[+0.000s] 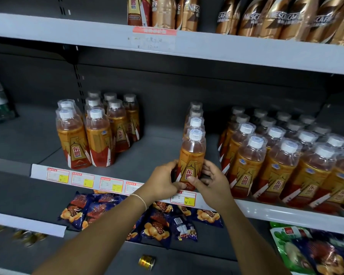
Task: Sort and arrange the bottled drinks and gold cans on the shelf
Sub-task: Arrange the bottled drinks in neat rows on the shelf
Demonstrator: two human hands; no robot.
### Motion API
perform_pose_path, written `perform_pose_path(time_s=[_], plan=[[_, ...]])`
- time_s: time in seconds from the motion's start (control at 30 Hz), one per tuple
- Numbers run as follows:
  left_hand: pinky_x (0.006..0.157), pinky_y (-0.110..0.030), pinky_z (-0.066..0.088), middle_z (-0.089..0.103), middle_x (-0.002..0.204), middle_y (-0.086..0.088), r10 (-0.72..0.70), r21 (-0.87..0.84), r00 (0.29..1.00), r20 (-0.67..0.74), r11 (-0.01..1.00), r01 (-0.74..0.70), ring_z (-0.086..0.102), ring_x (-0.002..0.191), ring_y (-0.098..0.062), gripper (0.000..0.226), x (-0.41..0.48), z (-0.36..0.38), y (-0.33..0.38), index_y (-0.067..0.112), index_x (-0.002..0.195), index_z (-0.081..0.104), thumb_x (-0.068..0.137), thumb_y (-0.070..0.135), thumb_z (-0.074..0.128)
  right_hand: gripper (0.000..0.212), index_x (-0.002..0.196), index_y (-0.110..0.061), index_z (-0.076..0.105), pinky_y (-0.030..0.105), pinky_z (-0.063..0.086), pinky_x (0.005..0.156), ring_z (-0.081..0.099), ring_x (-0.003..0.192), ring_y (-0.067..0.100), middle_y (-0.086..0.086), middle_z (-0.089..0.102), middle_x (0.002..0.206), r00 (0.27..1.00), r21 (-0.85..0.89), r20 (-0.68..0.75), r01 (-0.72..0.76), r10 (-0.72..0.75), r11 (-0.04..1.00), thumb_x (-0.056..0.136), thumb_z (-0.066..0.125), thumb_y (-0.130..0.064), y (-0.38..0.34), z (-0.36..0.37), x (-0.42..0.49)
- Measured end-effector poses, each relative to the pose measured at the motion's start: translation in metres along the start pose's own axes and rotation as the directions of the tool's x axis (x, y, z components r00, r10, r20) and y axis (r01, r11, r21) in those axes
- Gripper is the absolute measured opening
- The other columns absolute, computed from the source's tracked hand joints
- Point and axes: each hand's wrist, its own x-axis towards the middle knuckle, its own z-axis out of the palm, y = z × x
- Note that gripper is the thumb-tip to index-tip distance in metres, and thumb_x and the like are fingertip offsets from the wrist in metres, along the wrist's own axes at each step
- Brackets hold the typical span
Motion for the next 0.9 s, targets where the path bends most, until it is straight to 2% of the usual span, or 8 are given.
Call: perform_pose_path(time_s=[0.13,0.4,0.47,0.57,0.63,0.73,0.8,0.9], plan=[[0.092,-0.022,0.042,0.062,0.115,0.008,0.024,0.065,0.999,-0.048,0.998,-0.021,0.054,0.106,-0.009,0.057,0.002,0.003,-0.003,0.032,0.125,0.053,0.075,0.028,0.081,0.059,0.134,-0.028,0.052,0.039,0.05,0.102,0.058,0.119,0.005,-0.01,0.064,0.126,1.0,-0.001,-0.004,-0.002,0.002,1.0,0.083,0.079,-0.022,0.001,0.001,0.001],[0.09,-0.018,0.031,0.049,0.107,0.018,0.047,0.084,0.995,-0.086,0.996,-0.04,0.042,0.105,-0.004,0.063,0.003,0.007,-0.009,0.031,0.133,0.05,0.078,0.031,0.079,0.053,0.129,-0.035,0.051,0.037,0.052,0.099,0.06,0.116,0.003,-0.012,0.065,0.122,0.999,-0.016,-0.031,0.021,-0.022,1.0,0.085,0.077,-0.02,0.002,0.007,0.0],[0.087,-0.016,0.03,0.045,0.099,0.026,0.053,0.105,0.995,-0.086,0.993,-0.044,0.039,0.102,-0.002,0.064,0.001,0.008,-0.01,0.032,0.135,0.047,0.08,0.032,0.077,0.053,0.129,-0.035,0.051,0.038,0.053,0.098,0.06,0.116,0.005,-0.011,0.065,0.122,0.999,-0.029,-0.043,0.029,-0.031,0.999,0.085,0.076,-0.019,0.002,0.008,0.0],[0.08,-0.006,0.025,0.037,0.094,0.037,0.088,0.122,0.991,-0.102,0.99,-0.075,0.034,0.097,0.002,0.063,-0.003,0.009,-0.01,0.035,0.136,0.044,0.081,0.032,0.075,0.051,0.127,-0.036,0.05,0.04,0.054,0.096,0.061,0.115,0.007,-0.01,0.064,0.122,0.997,-0.067,-0.06,0.037,-0.041,0.997,0.085,0.076,-0.021,0.002,0.01,-0.001],[0.082,-0.006,0.025,0.04,0.095,0.034,0.1,0.127,0.99,-0.105,0.988,-0.086,0.034,0.098,0.001,0.064,-0.004,0.009,-0.008,0.035,0.137,0.043,0.082,0.032,0.074,0.051,0.13,-0.031,0.052,0.041,0.054,0.095,0.06,0.115,0.008,-0.009,0.064,0.123,0.997,-0.088,-0.067,0.038,-0.044,0.995,0.086,0.075,-0.021,0.003,0.011,-0.002],[0.091,-0.019,0.03,0.057,0.112,0.014,0.097,0.129,0.991,-0.096,0.988,-0.084,0.039,0.106,-0.005,0.063,-0.005,0.007,-0.005,0.032,0.136,0.046,0.081,0.031,0.075,0.052,0.132,-0.026,0.052,0.038,0.054,0.094,0.061,0.114,0.009,-0.008,0.063,0.122,0.995,-0.098,-0.086,0.04,-0.048,0.994,0.085,0.076,-0.02,0.001,0.012,-0.001],[0.092,-0.022,0.032,0.059,0.119,0.008,0.098,0.15,0.992,-0.081,0.985,-0.085,0.044,0.109,-0.01,0.06,-0.004,0.003,-0.001,0.029,0.134,0.05,0.08,0.032,0.076,0.05,0.124,-0.027,0.052,0.034,0.054,0.093,0.061,0.112,0.01,-0.008,0.063,0.118,0.988,-0.092,-0.149,0.031,-0.044,0.995,0.082,0.079,-0.018,-0.002,0.015,-0.002],[0.085,-0.02,0.035,0.058,0.108,0.008,0.117,0.22,0.992,-0.056,0.97,-0.102,0.053,0.104,-0.016,0.049,-0.006,-0.005,0.004,0.021,0.124,0.058,0.08,0.034,0.077,0.041,0.102,-0.023,0.05,0.03,0.054,0.08,0.059,0.093,0.008,-0.003,0.059,0.104,0.946,-0.194,-0.311,0.034,-0.094,0.98,0.077,0.083,-0.02,-0.01,0.023,-0.012]])
